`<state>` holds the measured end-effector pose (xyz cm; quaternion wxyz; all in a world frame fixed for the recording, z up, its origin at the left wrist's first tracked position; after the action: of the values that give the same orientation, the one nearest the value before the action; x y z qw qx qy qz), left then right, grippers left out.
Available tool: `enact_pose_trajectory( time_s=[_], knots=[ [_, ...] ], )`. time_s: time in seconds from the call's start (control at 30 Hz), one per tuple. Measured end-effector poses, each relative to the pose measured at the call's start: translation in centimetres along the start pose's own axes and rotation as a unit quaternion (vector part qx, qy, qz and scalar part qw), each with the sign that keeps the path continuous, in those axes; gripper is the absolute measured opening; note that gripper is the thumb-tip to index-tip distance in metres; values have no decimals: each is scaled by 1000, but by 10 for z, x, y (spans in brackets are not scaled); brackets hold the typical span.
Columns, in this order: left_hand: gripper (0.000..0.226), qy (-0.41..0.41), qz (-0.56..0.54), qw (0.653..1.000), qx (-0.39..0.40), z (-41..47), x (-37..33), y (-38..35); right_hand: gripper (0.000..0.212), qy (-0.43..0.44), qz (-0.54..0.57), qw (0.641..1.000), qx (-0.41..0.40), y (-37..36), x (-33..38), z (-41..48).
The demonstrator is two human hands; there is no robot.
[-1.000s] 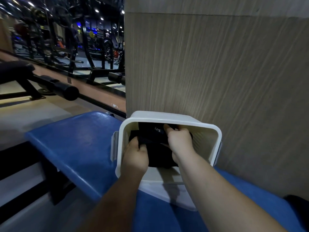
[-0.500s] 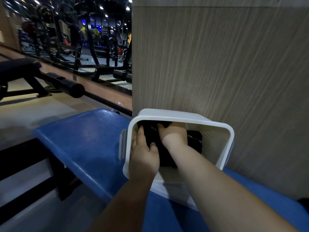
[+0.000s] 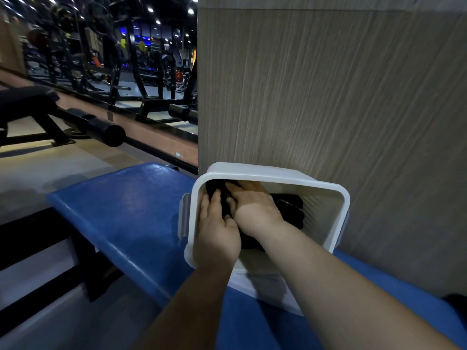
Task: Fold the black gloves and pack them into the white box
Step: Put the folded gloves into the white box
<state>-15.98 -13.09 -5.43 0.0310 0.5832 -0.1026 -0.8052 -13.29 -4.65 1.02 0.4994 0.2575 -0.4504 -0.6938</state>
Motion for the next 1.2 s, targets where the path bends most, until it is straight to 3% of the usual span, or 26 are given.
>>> enact_pose_trajectory(
  time_s=[0.17, 0.6, 0.8, 1.2],
  knots=[
    [54, 54, -73, 996, -2, 3, 0, 3, 47, 24, -14, 998, 60, -7, -2, 1],
    [44, 60, -98, 993, -11, 2, -4, 5, 48, 17, 12, 997, 70, -7, -8, 0],
    [42, 61, -104, 992, -22, 2, -7, 6, 45, 42, 10, 999, -12, 9, -12, -11],
    [42, -18, -13, 998, -60, -58, -44, 0, 38, -28, 100, 980, -169, 35, -70, -108]
  ],
)
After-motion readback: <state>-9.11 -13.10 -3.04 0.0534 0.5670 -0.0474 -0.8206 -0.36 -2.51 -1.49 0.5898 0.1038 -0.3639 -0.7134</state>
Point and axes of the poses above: each hand's wrist, its own z-axis towards the middle knuckle, its own y-axis out of the back of the hand, x = y × z, the point moved 1 cm from there along z, towards the middle knuckle, and after that the axes turned 13 degrees about -x, right-handed, at the moved point
